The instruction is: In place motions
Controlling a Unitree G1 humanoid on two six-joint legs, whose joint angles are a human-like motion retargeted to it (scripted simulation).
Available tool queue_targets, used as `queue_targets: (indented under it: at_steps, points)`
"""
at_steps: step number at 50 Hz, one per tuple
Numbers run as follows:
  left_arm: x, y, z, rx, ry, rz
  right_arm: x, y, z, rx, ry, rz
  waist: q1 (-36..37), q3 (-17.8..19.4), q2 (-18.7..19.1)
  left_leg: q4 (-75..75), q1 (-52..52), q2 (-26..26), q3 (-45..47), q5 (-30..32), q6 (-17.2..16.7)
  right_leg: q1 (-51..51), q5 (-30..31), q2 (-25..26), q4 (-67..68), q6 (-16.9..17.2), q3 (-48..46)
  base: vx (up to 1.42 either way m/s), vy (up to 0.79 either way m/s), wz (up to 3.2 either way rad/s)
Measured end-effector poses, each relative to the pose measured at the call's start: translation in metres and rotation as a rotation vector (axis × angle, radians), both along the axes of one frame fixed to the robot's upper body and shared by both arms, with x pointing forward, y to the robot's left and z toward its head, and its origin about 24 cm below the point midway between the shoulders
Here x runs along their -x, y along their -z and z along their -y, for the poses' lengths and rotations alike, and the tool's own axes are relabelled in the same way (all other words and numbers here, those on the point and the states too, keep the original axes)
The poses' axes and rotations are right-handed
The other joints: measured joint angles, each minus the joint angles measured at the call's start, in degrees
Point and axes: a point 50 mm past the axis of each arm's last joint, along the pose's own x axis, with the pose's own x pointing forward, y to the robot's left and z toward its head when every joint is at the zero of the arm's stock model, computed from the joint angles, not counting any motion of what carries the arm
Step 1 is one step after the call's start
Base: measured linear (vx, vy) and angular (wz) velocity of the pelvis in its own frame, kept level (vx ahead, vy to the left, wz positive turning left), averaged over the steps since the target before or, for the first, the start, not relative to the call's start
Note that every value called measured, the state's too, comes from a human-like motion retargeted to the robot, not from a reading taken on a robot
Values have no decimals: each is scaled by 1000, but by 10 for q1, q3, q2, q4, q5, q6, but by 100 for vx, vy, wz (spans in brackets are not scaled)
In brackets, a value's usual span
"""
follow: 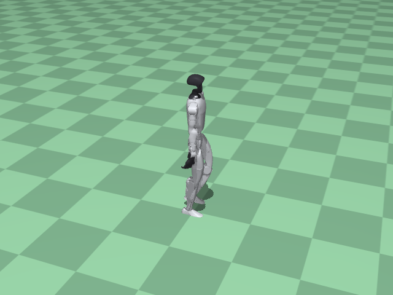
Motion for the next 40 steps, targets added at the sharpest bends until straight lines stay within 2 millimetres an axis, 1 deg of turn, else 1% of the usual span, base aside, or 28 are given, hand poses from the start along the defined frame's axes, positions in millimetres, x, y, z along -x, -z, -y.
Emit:
queue_targets:
  at_steps: [2,3,4,5,7,9,12,15,17,20,23,25,26,27,28,30,32,33,35,37,40]
  points:
    - [-4,0,-2,-7,3,14,-6,1,-2,-14,-4,20,-15,4,5,55,-40,9,-20,37,1,1,-1,4,-4,-2,-20,-11,-2,77]
    - [-5,0,-2,-9,-3,18,-9,1,-3,-23,-7,30,1,6,-7,85,-59,18,3,55,7,-3,1,-5,-3,-2,-5,-12,-3,-28]
    - [-5,0,-2,-11,-8,20,-12,1,-4,-32,-11,40,12,4,-14,121,-83,30,22,53,16,-10,2,-10,-2,-2,3,-11,-4,-54]
    - [-5,0,-2,-12,-13,20,-15,2,-5,-40,-14,49,20,0,-18,161,-109,43,41,40,26,-18,3,-13,-1,-1,6,-10,-4,-6]
    - [-4,0,-1,-9,-27,14,-21,2,-7,-52,-27,74,21,-4,-18,243,-160,67,49,9,37,-28,4,-12,-2,-1,-2,-12,-5,23]
    - [-4,0,-1,-3,-39,14,-31,3,-10,-65,-38,110,29,8,-24,313,-196,83,56,-16,49,-29,6,-13,-1,-2,-2,-18,-8,7]
    - [0,-1,-3,-3,-43,6,-46,3,-16,-98,-56,157,37,29,-35,376,-233,85,53,-39,55,-28,8,-17,0,-3,-1,-17,-8,1]
    - [12,-3,-5,-5,-45,-35,-54,3,-22,-127,-77,186,41,26,-41,377,-246,83,53,-52,54,-32,9,-20,-1,-2,0,-4,-6,-2]
    - [20,-4,-6,-5,-57,-62,-57,3,-25,-141,-89,204,41,28,-46,331,-222,72,52,-52,51,-29,9,-24,0,0,0,-1,-6,-7]
    - [27,-5,-4,-4,-85,-88,-61,3,-28,-152,-102,222,36,34,-46,203,-148,33,33,-46,37,-18,4,-25,2,3,-3,1,-5,-8]
    - [32,-6,-4,-11,-107,-105,-55,4,-28,-150,-98,213,27,29,-40,36,-50,-12,1,-22,27,-10,-6,-21,11,6,-5,11,-6,-16]
    - [32,-6,-4,-22,-113,-106,-48,4,-27,-141,-89,198,30,29,-35,-85,24,-36,-15,-13,27,-5,-17,-13,22,7,3,12,-8,-51]
    - [31,-6,-5,-29,-112,-104,-43,4,-25,-133,-80,183,27,26,-31,-133,59,-44,-17,-70,29,-5,-25,-11,33,8,0,14,-9,-41]
    - [29,-6,-5,-36,-111,-101,-38,4,-23,-122,-71,167,24,23,-25,-178,89,-48,-17,-114,33,-6,-33,-7,45,8,-2,15,-10,-24]
    - [26,-5,-5,-43,-110,-96,-32,4,-21,-107,-62,150,19,21,-15,-218,111,-44,-10,-132,42,-9,-40,1,61,8,-3,12,-10,4]
    - [17,-4,-5,-52,-102,-75,-21,4,-14,-69,-32,116,-13,11,13,-270,126,-31,-30,-131,49,-24,-43,15,98,10,-31,1,-12,52]
    - [-7,-1,-8,-58,-81,-21,-15,3,-9,-30,24,101,-28,17,34,-281,114,-5,-56,-118,29,-67,8,9,177,22,-62,-23,-12,9]
    - [-23,-1,-11,-64,-64,17,-14,3,-7,-15,61,100,-20,25,40,-286,111,8,-48,-114,27,-109,42,-2,250,41,-45,-29,-11,-46]
    - [-51,0,-17,-85,-21,103,-10,2,-3,0,128,93,-25,39,53,-300,114,23,-55,-109,25,-200,90,4,385,68,7,-20,-8,-34]
    - [-73,-2,-26,-105,21,178,2,1,1,2,147,57,-19,32,58,-309,111,29,-38,-106,27,-274,77,26,498,68,54,-6,-7,-56]
    - [-105,-9,-43,-138,79,263,14,-1,2,19,129,4,-47,33,68,-312,98,39,-45,-99,30,-356,49,24,629,47,41,-11,-9,-2]
